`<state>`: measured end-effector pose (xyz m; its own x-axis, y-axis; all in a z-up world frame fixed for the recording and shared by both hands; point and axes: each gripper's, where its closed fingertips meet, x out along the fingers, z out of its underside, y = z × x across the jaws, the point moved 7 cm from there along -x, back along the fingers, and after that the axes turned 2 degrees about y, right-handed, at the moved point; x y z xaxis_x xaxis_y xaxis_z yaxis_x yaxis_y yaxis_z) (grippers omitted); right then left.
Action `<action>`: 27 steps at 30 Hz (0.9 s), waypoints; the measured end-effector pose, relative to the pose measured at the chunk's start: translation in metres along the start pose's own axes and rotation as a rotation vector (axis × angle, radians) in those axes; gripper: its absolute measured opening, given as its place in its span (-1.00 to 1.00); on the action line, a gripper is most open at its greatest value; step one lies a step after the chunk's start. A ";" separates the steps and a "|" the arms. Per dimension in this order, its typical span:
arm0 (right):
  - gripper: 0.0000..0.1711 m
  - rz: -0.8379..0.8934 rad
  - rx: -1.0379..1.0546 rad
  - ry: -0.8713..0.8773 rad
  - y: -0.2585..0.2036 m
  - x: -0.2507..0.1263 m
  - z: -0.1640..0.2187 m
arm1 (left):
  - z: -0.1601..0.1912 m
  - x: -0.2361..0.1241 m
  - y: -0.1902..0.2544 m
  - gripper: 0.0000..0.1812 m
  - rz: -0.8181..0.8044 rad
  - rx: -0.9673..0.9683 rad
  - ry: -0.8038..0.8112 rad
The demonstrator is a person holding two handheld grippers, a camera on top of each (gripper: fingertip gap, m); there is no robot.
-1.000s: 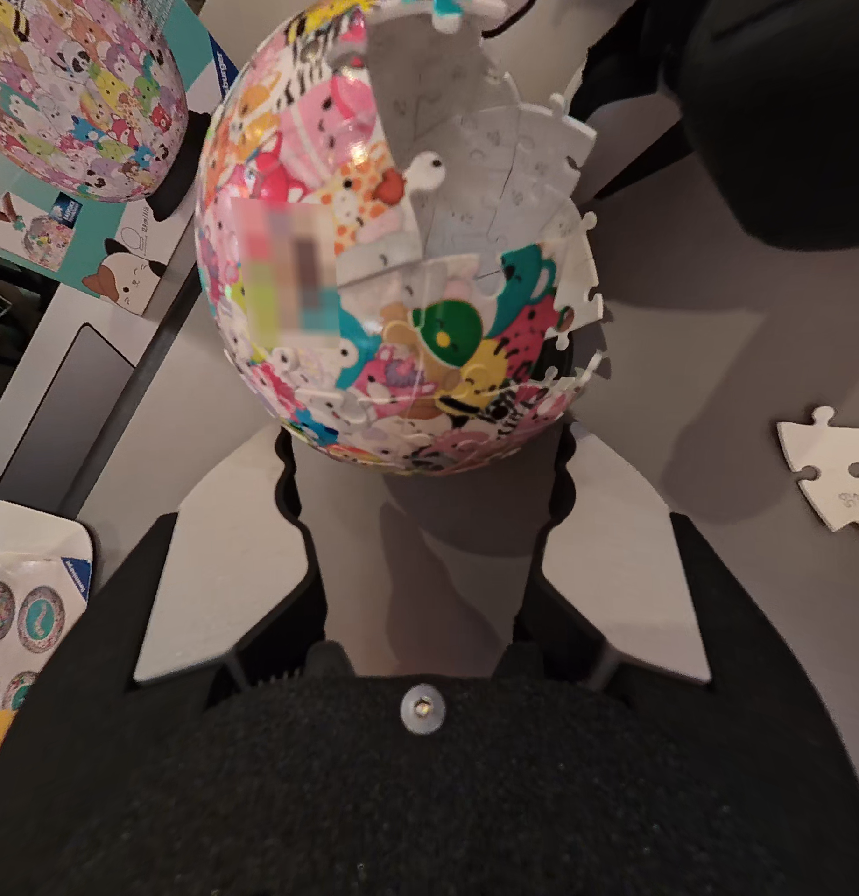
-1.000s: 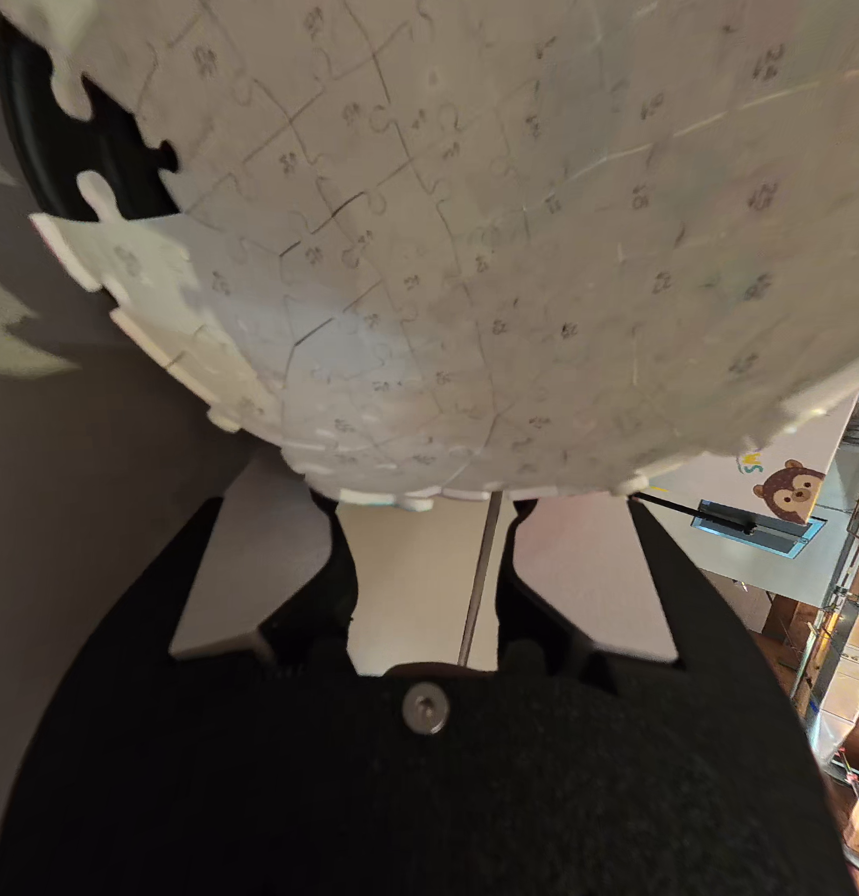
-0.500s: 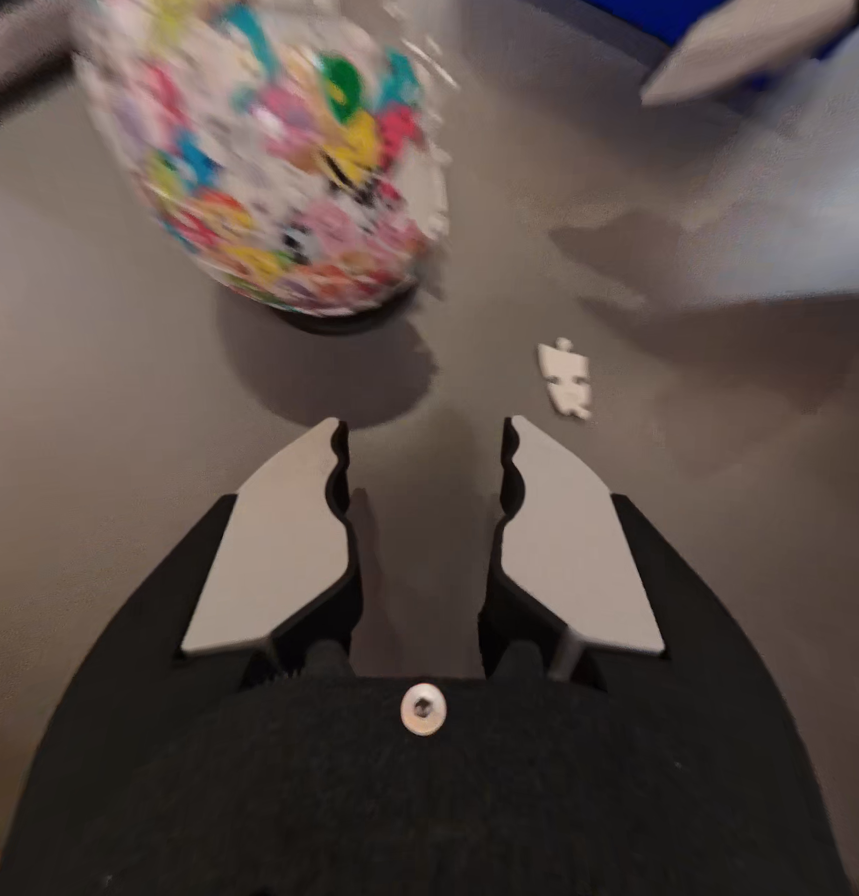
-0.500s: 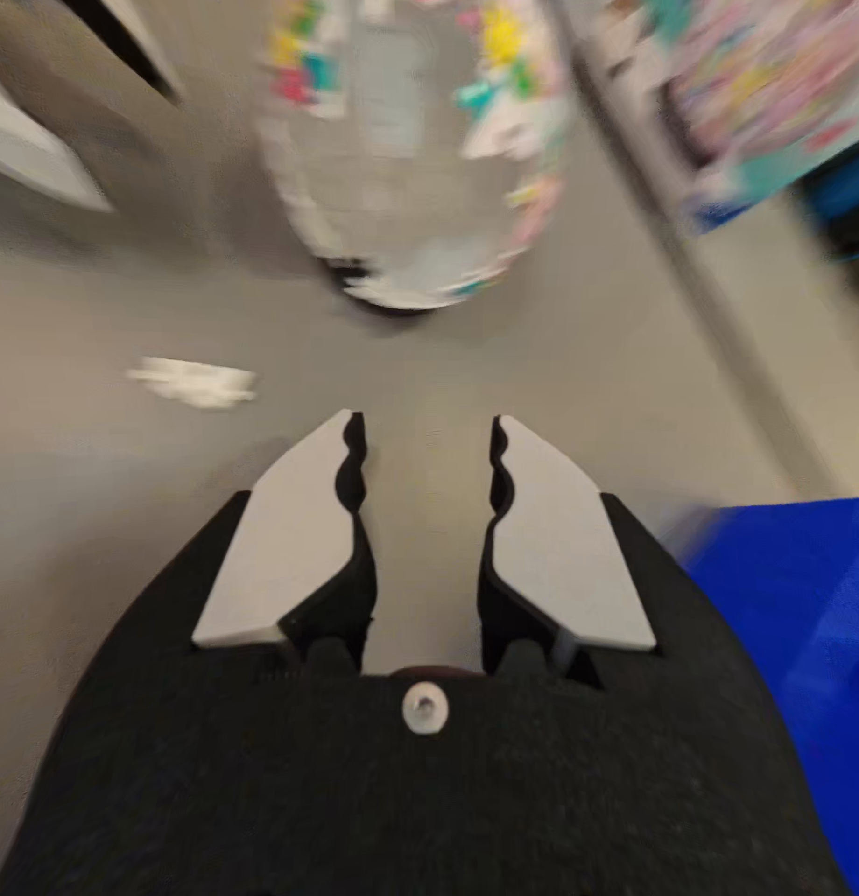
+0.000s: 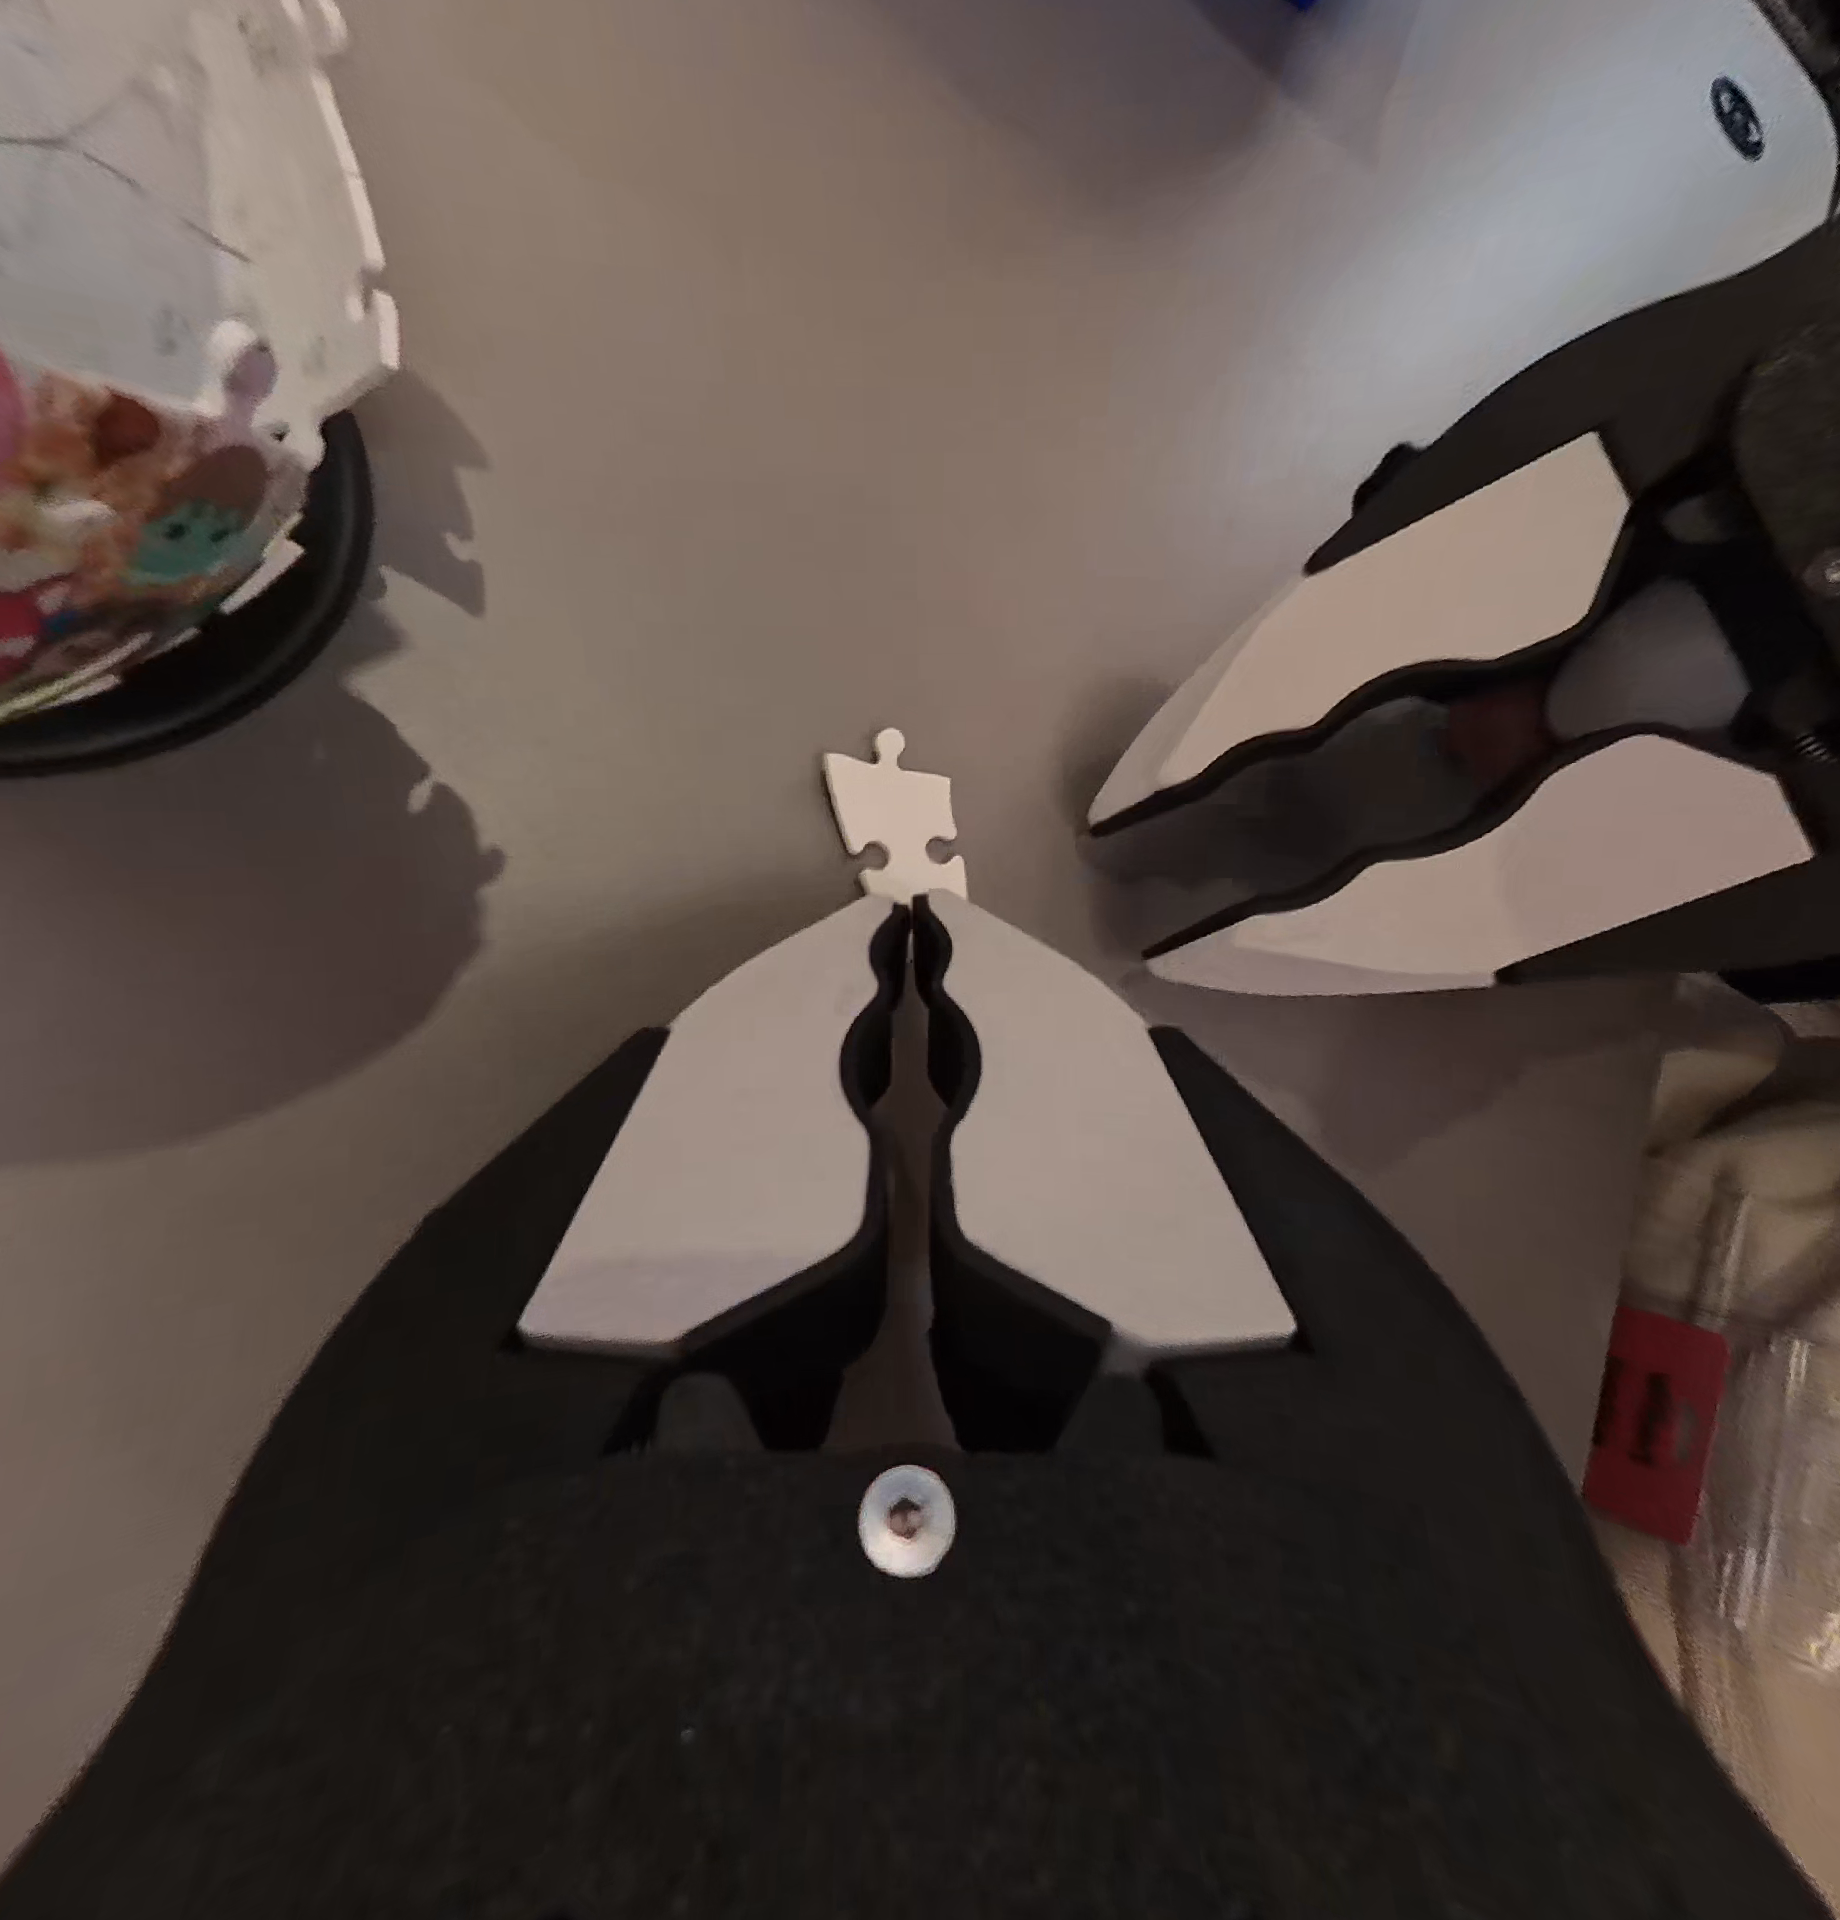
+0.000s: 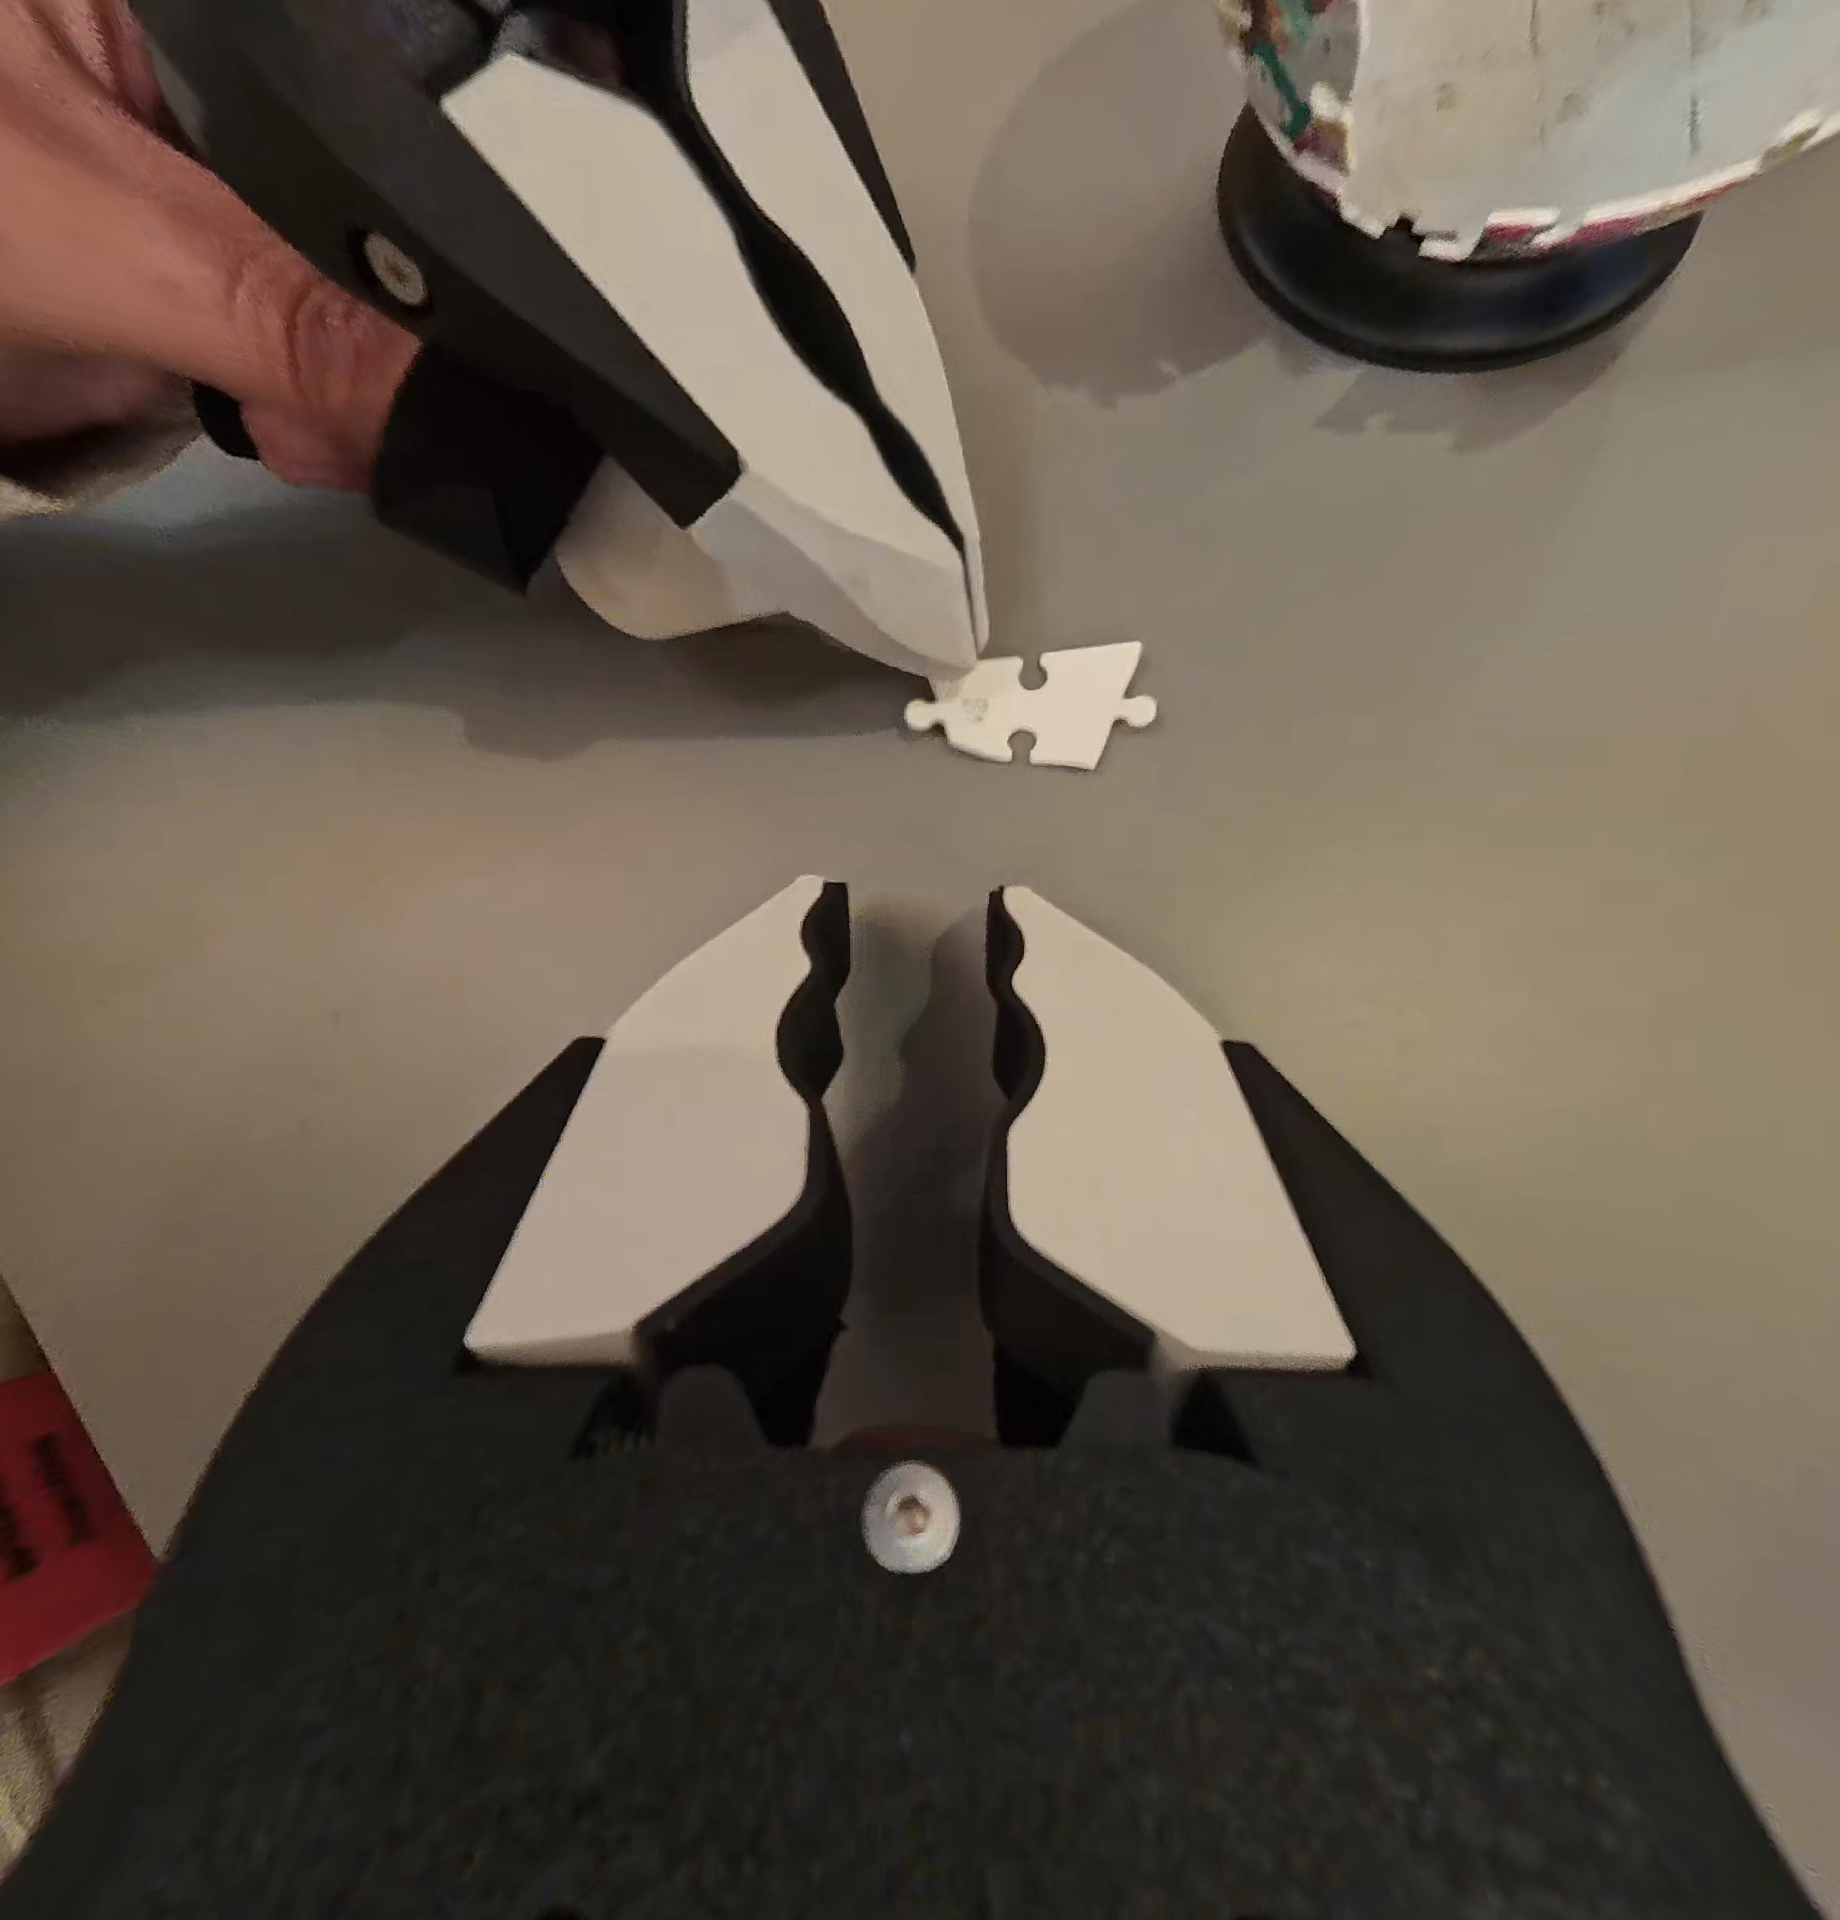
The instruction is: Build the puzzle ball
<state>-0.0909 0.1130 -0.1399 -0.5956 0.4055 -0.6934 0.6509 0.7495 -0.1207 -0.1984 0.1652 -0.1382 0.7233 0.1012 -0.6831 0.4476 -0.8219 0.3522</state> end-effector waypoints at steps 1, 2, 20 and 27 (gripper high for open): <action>-0.71 0.000 0.005 0.001 0.001 0.001 0.001 | 0.000 0.002 0.002 -1.00 -0.014 0.004 -0.004; -0.71 0.001 0.001 0.002 0.001 0.002 0.001 | 0.000 0.003 0.003 -1.00 -0.030 0.011 -0.012; -0.70 0.150 -0.442 0.004 0.008 -0.003 0.004 | -0.009 0.013 -0.003 -1.00 -0.181 0.147 -0.064; -0.67 -0.020 -0.551 0.068 0.031 -0.022 0.004 | -0.008 0.010 0.008 -1.00 -0.162 0.203 -0.058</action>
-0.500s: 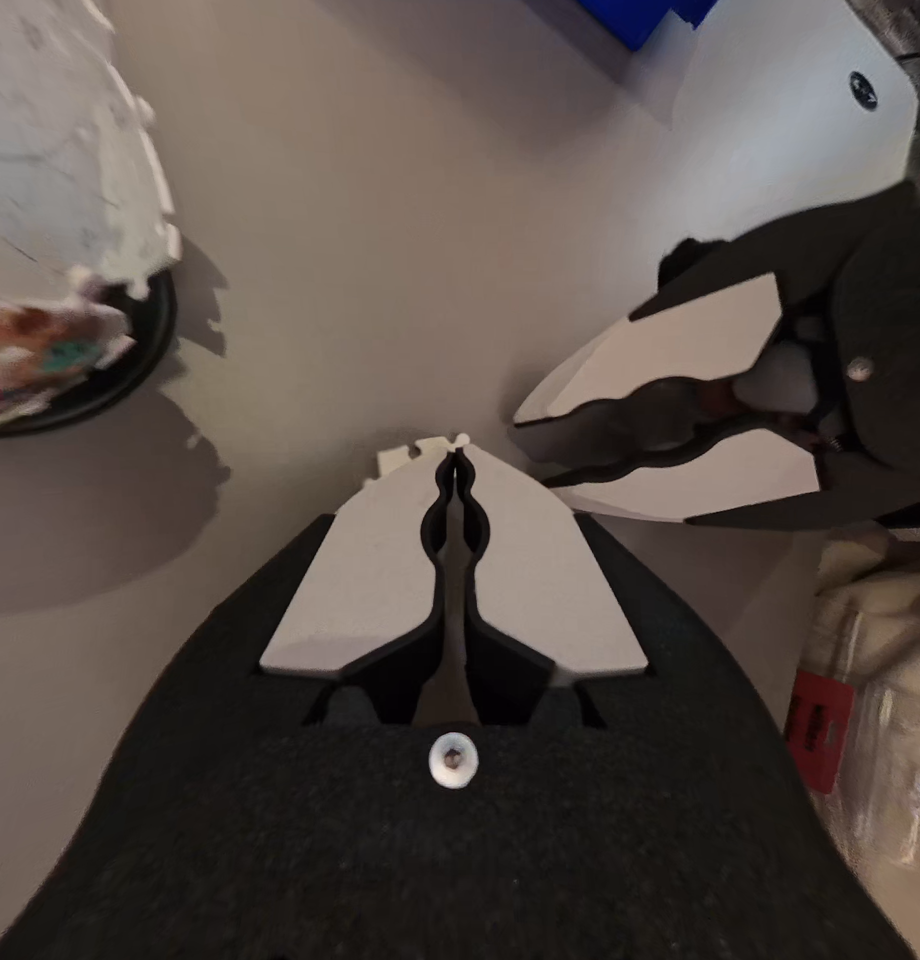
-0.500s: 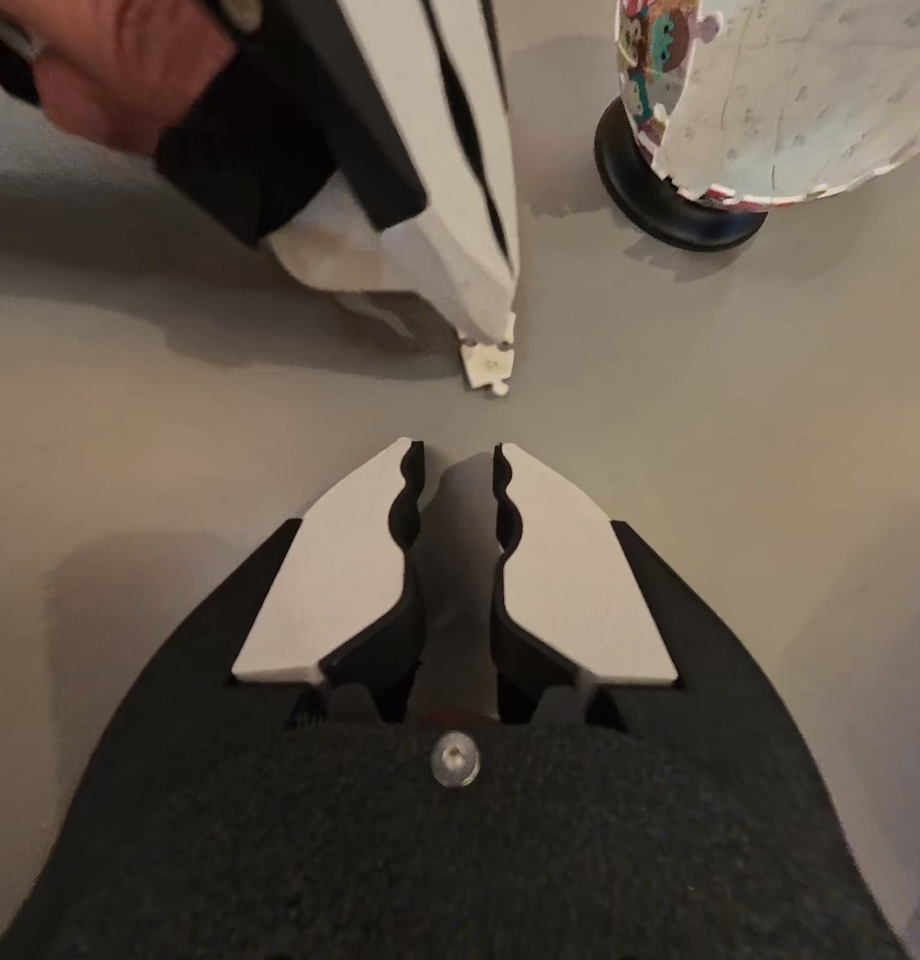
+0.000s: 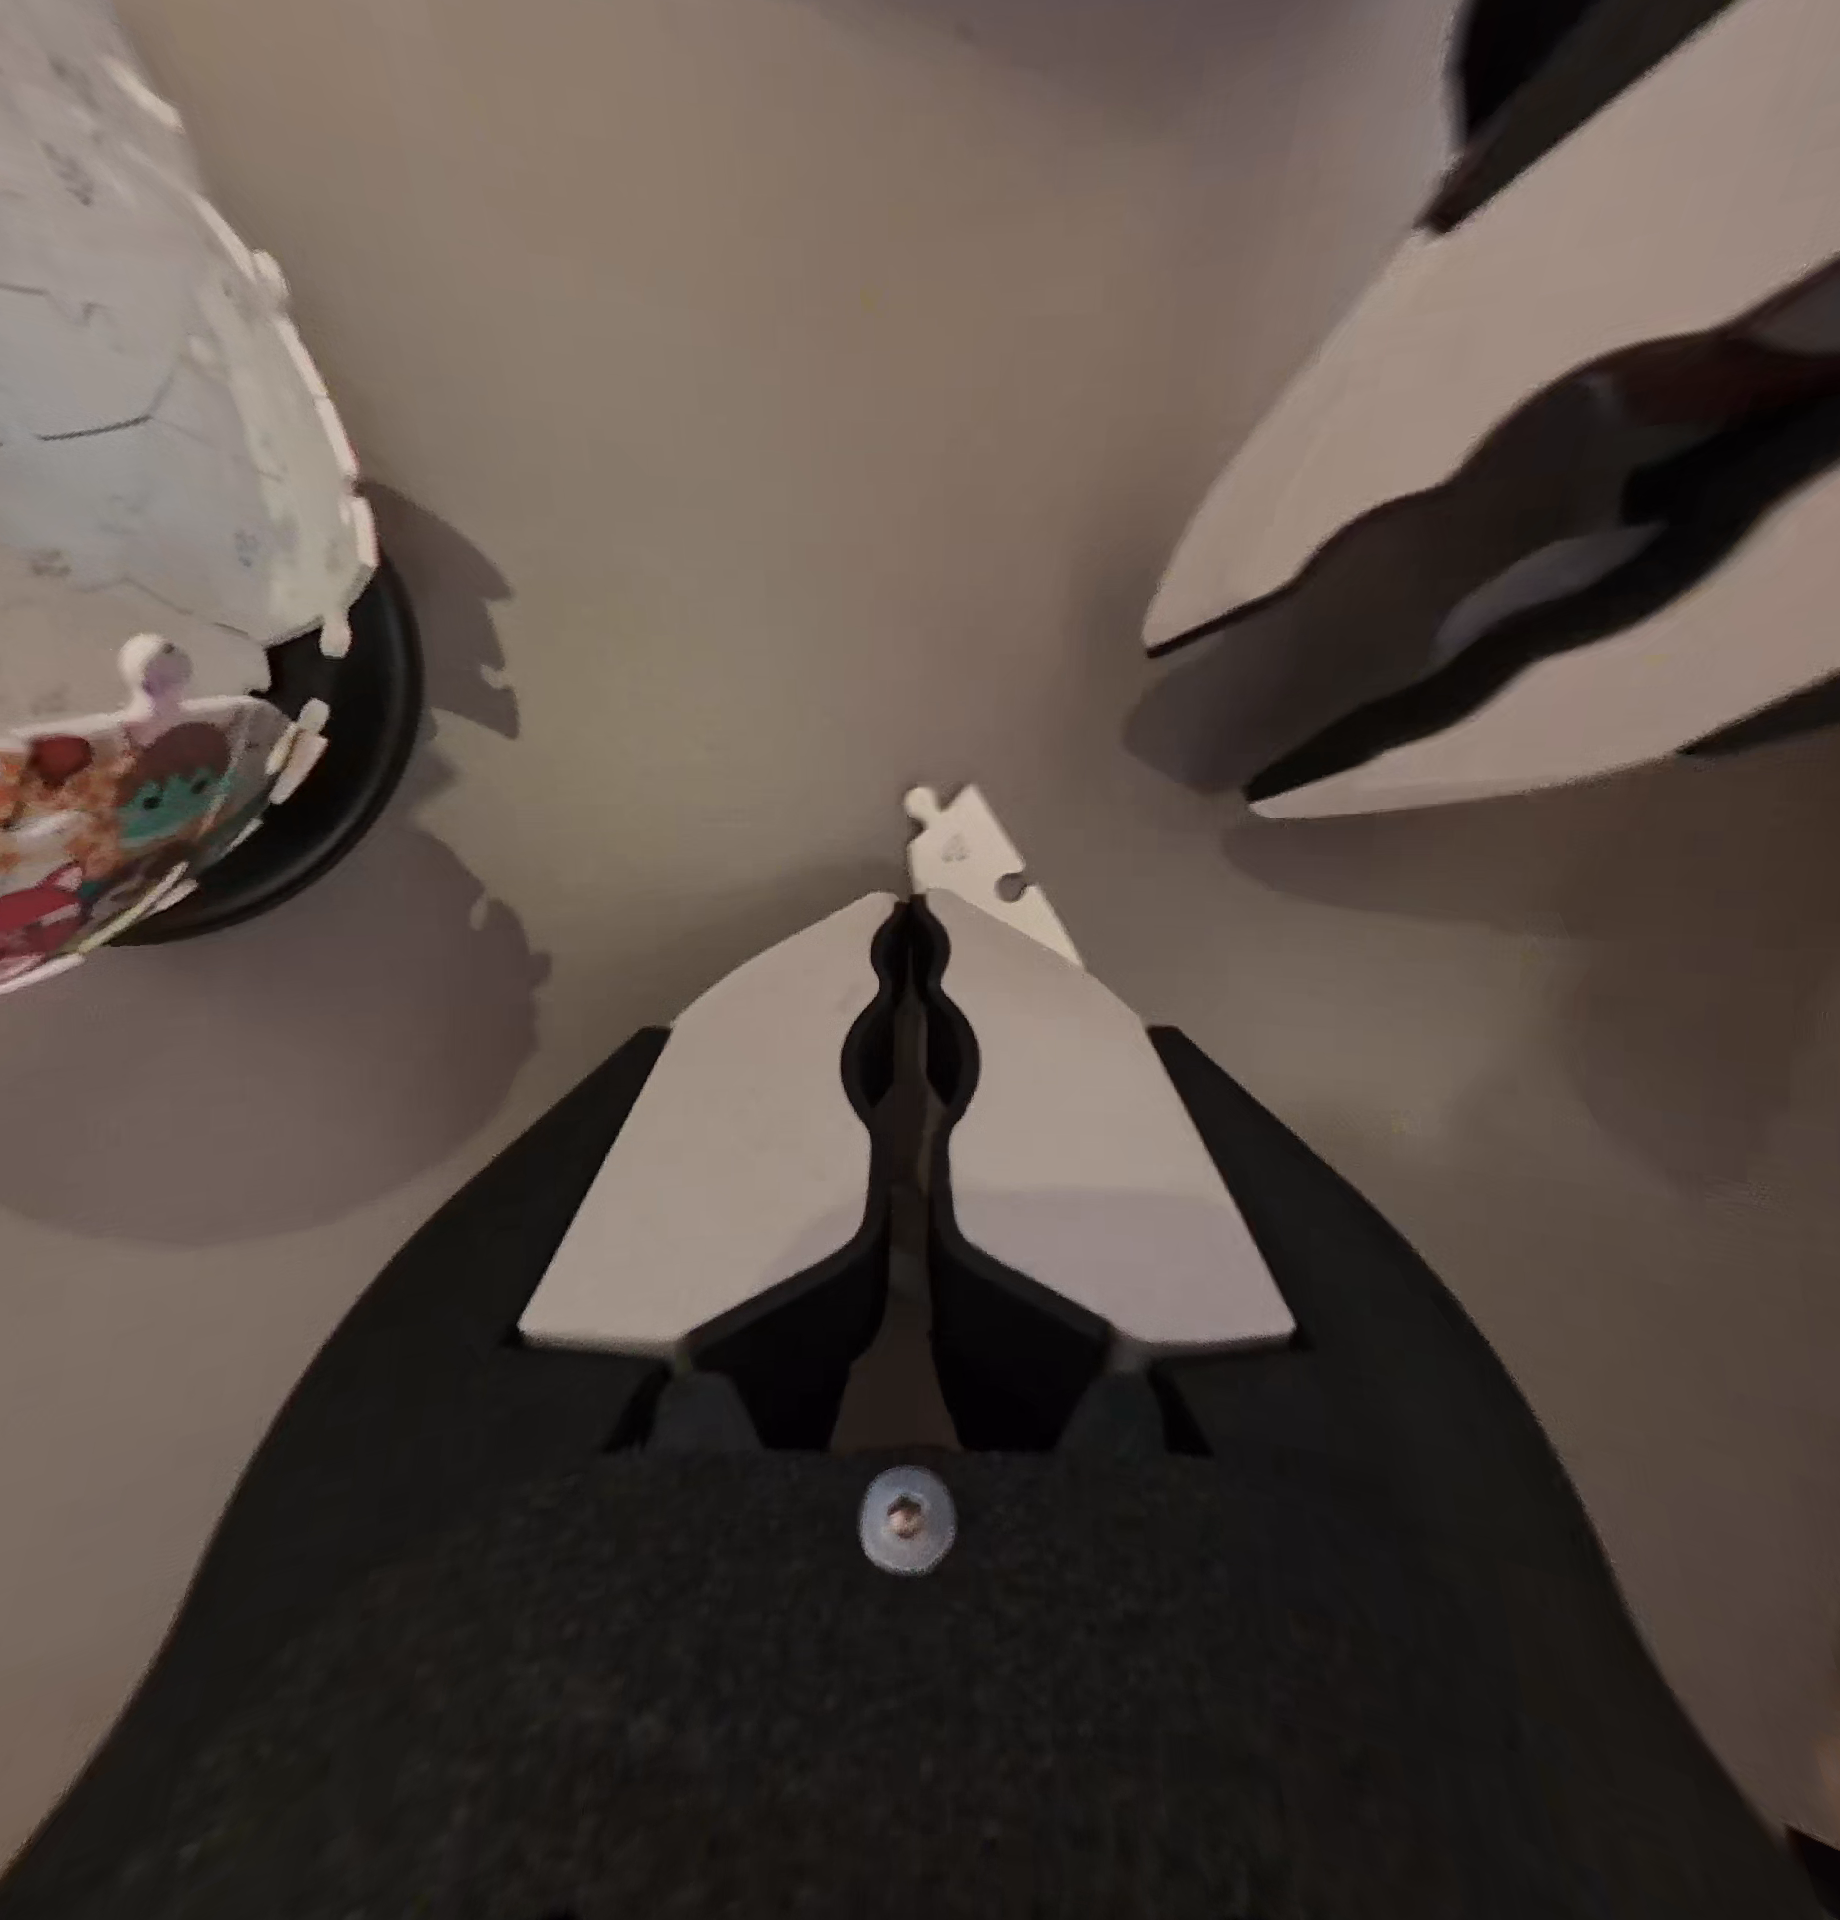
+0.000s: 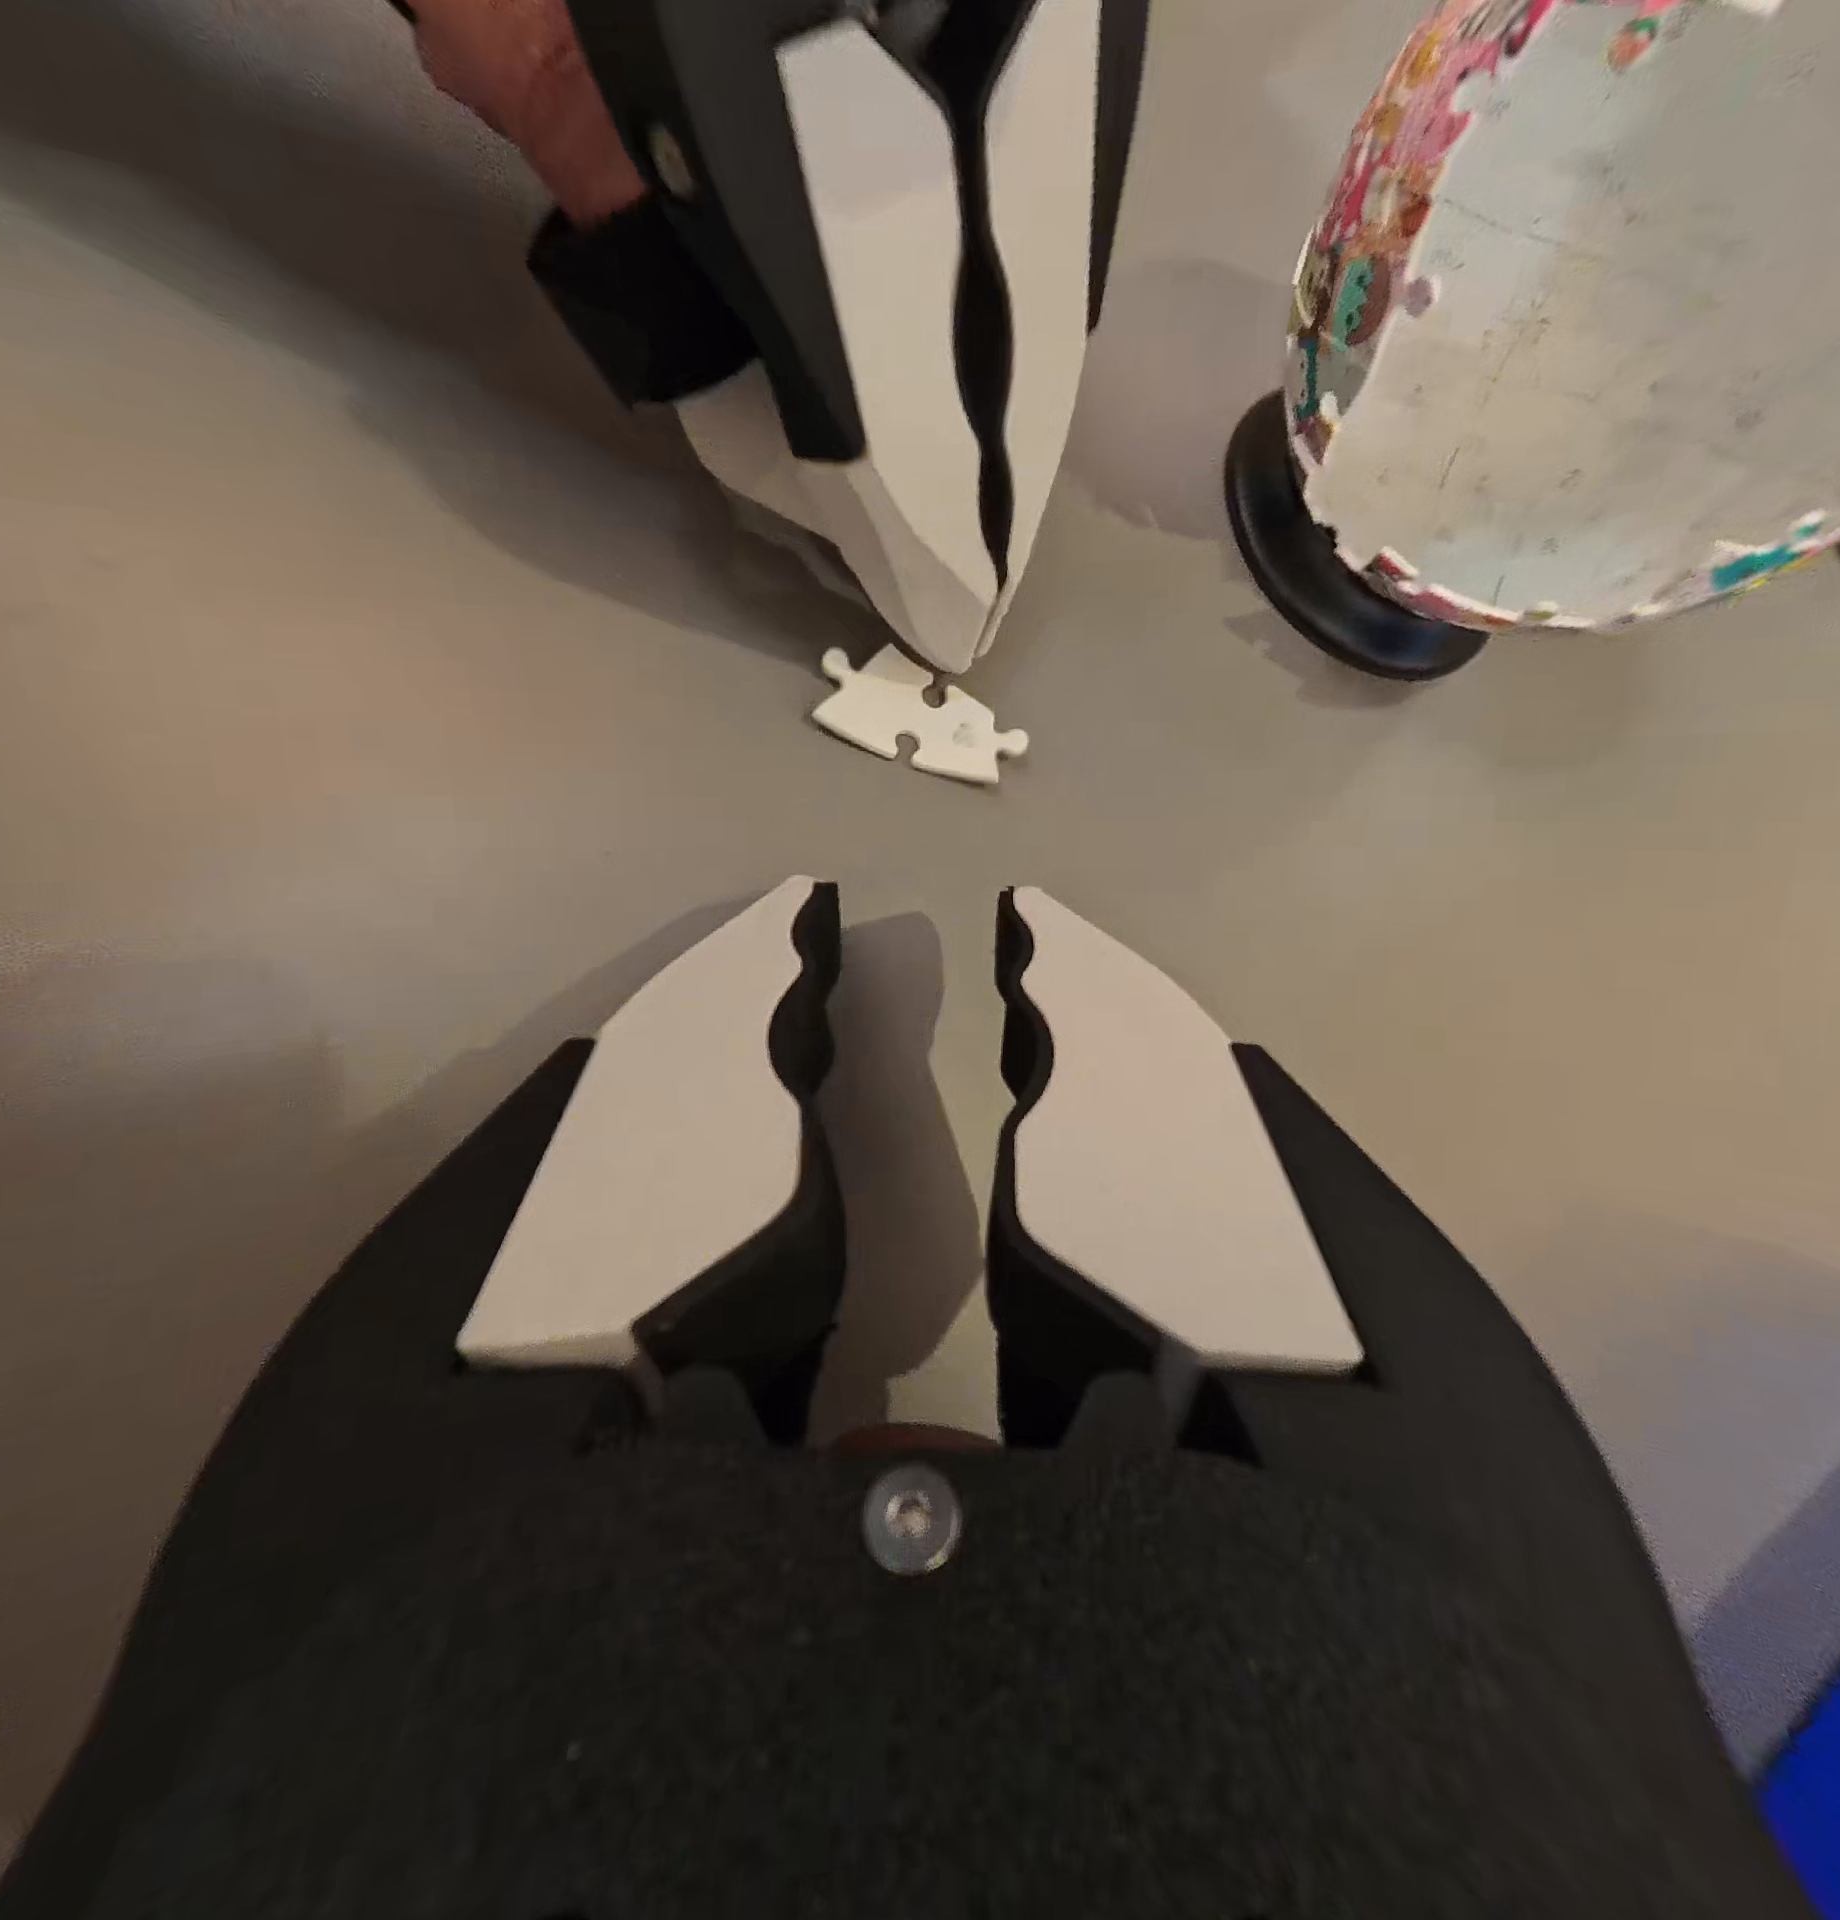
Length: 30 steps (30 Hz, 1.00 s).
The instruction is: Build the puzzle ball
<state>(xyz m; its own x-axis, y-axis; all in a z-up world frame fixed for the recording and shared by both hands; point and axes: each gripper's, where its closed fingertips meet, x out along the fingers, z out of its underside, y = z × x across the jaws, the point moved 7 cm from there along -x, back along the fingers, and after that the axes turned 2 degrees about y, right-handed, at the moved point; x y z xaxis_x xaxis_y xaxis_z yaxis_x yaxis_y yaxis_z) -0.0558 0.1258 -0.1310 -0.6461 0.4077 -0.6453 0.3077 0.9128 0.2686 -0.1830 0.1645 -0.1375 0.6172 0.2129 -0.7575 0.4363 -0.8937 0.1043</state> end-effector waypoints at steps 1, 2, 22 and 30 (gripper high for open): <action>-0.67 -0.031 0.010 0.011 0.003 -0.001 0.001 | -0.003 -0.004 0.003 -1.00 0.018 -0.004 0.024; -0.67 -0.045 0.006 0.019 0.007 -0.001 0.002 | -0.005 -0.007 0.007 -1.00 0.030 -0.005 0.039; -0.76 -0.443 -0.339 0.050 0.021 0.027 -0.003 | 0.010 0.001 0.030 -1.00 0.215 0.172 -0.015; -0.78 -0.640 -0.290 0.056 0.023 0.036 -0.006 | 0.015 -0.005 0.027 -1.00 0.302 0.260 -0.025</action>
<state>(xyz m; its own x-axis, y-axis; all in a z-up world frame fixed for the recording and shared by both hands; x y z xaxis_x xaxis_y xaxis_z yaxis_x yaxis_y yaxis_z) -0.0761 0.1617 -0.1440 -0.6756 -0.2178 -0.7043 -0.3384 0.9404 0.0338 -0.1843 0.1327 -0.1408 0.6748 -0.0812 -0.7335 0.0557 -0.9855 0.1603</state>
